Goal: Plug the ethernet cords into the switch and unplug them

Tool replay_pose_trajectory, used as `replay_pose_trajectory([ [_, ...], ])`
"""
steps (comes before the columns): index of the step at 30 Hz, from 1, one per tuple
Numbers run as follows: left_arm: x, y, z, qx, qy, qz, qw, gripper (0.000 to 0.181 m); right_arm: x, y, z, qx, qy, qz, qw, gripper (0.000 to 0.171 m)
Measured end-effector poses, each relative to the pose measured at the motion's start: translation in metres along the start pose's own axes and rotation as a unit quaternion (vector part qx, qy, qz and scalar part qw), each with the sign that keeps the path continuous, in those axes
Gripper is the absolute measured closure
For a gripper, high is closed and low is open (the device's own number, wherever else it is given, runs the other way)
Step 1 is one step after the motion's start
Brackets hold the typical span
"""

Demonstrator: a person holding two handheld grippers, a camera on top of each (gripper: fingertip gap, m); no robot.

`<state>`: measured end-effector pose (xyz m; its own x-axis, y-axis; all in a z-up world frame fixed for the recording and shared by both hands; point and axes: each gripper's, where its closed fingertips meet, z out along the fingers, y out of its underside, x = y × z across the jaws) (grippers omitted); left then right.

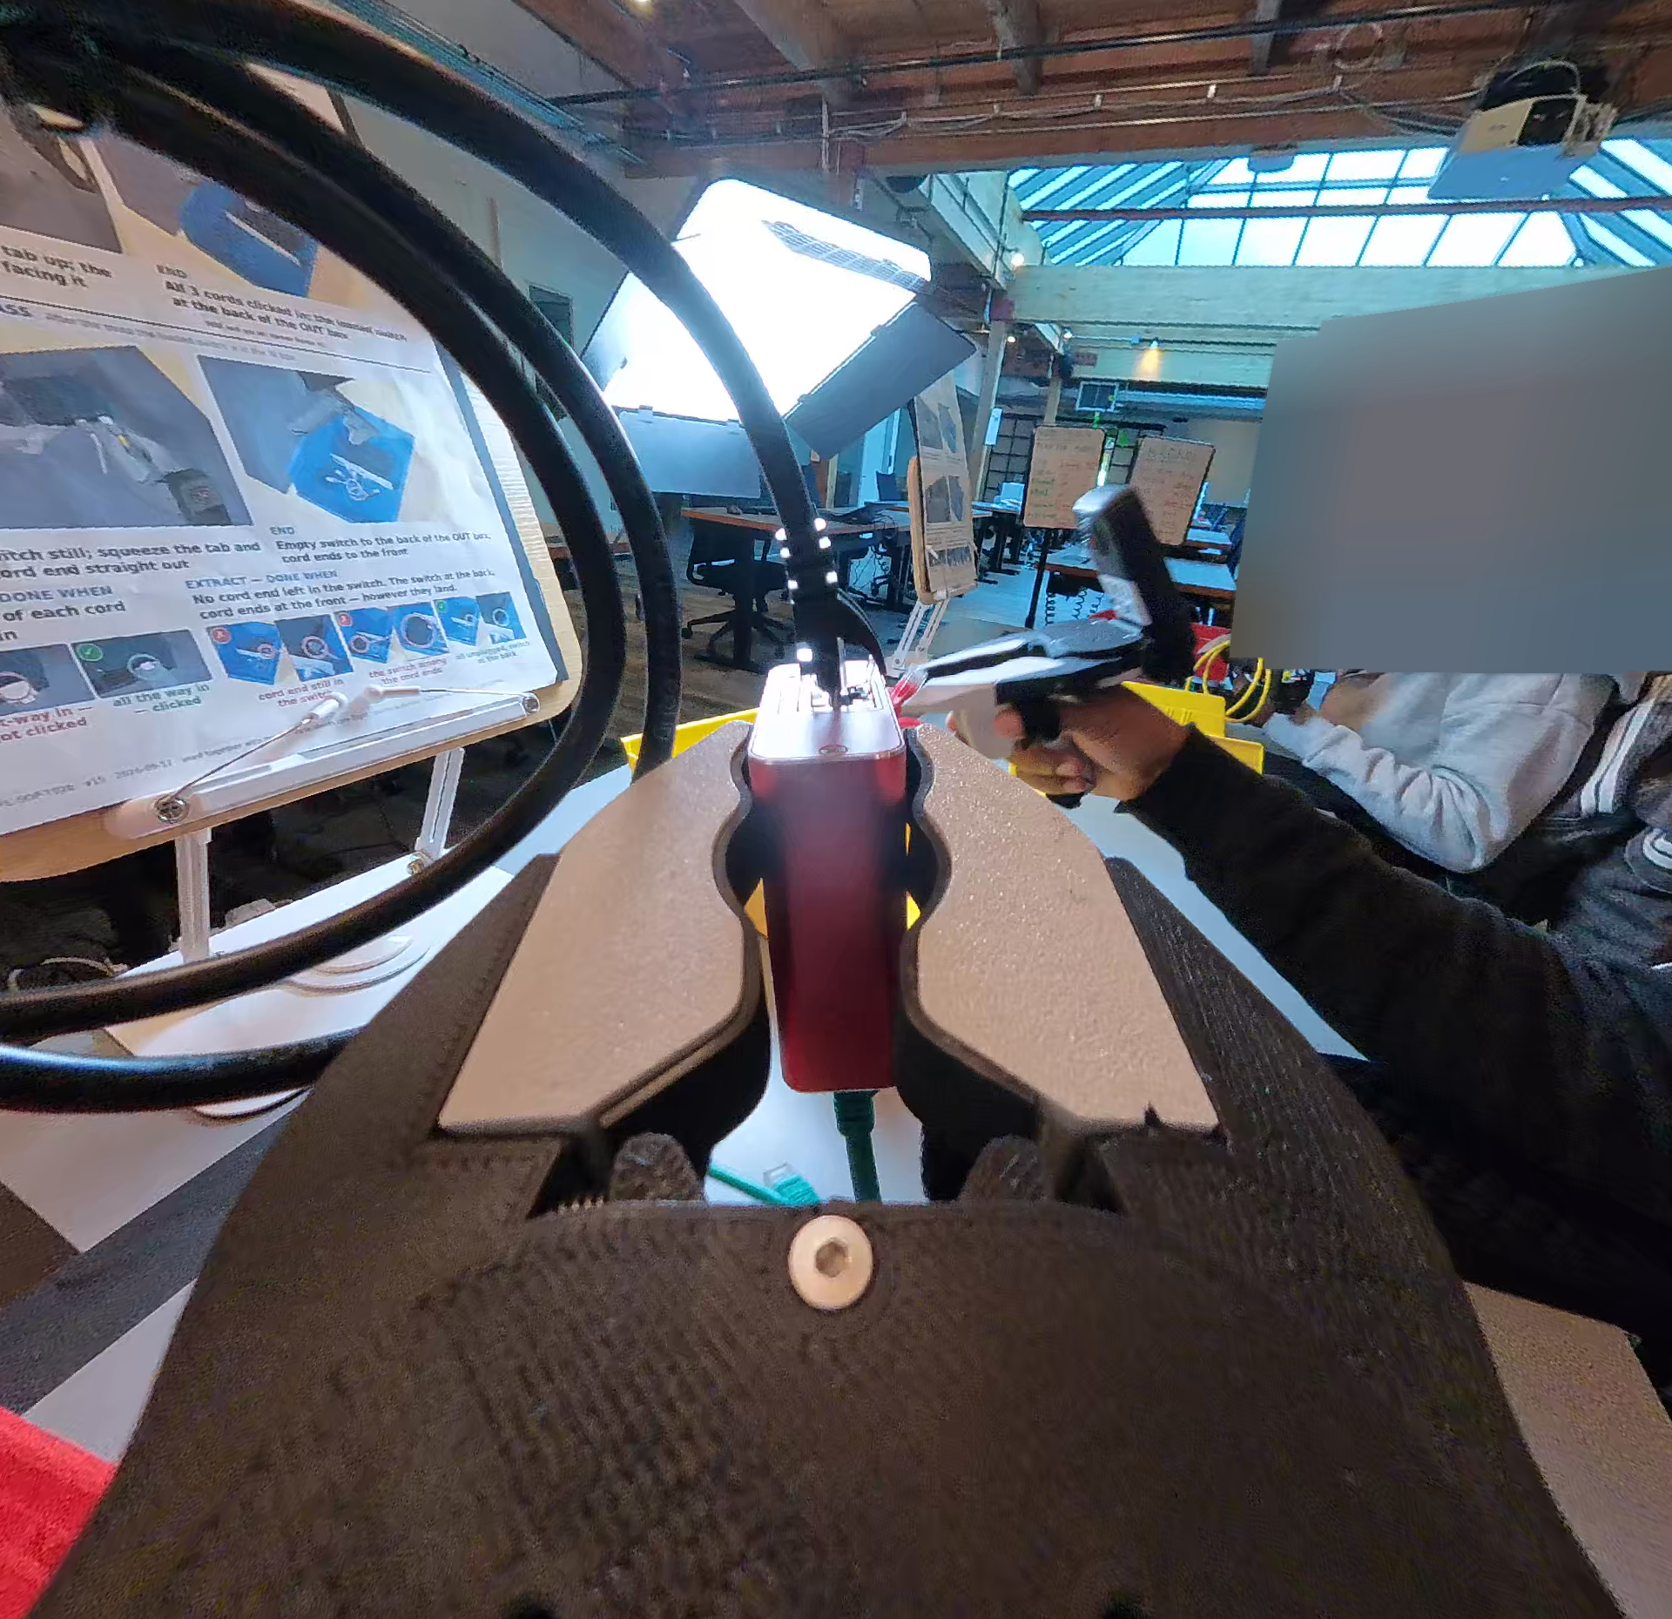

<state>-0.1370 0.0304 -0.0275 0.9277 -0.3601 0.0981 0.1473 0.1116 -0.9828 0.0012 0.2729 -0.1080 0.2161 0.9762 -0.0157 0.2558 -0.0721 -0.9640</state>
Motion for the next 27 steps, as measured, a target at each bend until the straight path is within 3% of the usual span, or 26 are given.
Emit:
replay_pose_trajectory([
  [2,0.002,0.002,0.003,0.0,0.003,-0.002,1.0,0.152,0.012,0.028,0.013,-0.05,0.02,0.009,0.999,0.157],
  [4,0.003,0.004,0.007,0.002,0.005,-0.011,1.0,0.153,0.024,0.04,0.017,-0.073,0.057,-0.001,0.996,0.145],
  [6,0.008,0.007,0.011,0.001,0.02,-0.024,0.999,0.153,0.032,0.033,0.012,-0.063,0.096,-0.019,0.993,0.125],
  [9,0.017,0.011,0.018,0.001,0.046,-0.04,0.998,0.153,0.025,0.002,-0.004,-0.018,0.12,-0.053,0.991,0.12],
  [11,0.023,0.014,0.022,0.0,0.063,-0.048,0.997,0.152,-0.007,-0.023,-0.01,0.018,0.066,-0.069,0.995,0.124],
  [14,0.034,0.017,0.029,0.003,0.086,-0.06,0.995,0.152,-0.09,-0.047,-0.012,0.056,-0.101,-0.067,0.991,0.131],
  [20,0.052,0.009,0.032,0.043,0.136,-0.082,0.986,0.153,-0.244,-0.018,0.011,0.029,-0.406,-0.03,0.913,0.133],
  [23,0.052,0.003,0.029,0.06,0.142,-0.093,0.984,0.152,-0.272,-0.009,0.022,0.052,-0.448,-0.001,0.893,0.139],
  [27,0.05,0.002,0.029,0.071,0.14,-0.091,0.983,0.153,-0.277,-0.023,0.02,0.102,-0.456,0.048,0.883,0.157],
])
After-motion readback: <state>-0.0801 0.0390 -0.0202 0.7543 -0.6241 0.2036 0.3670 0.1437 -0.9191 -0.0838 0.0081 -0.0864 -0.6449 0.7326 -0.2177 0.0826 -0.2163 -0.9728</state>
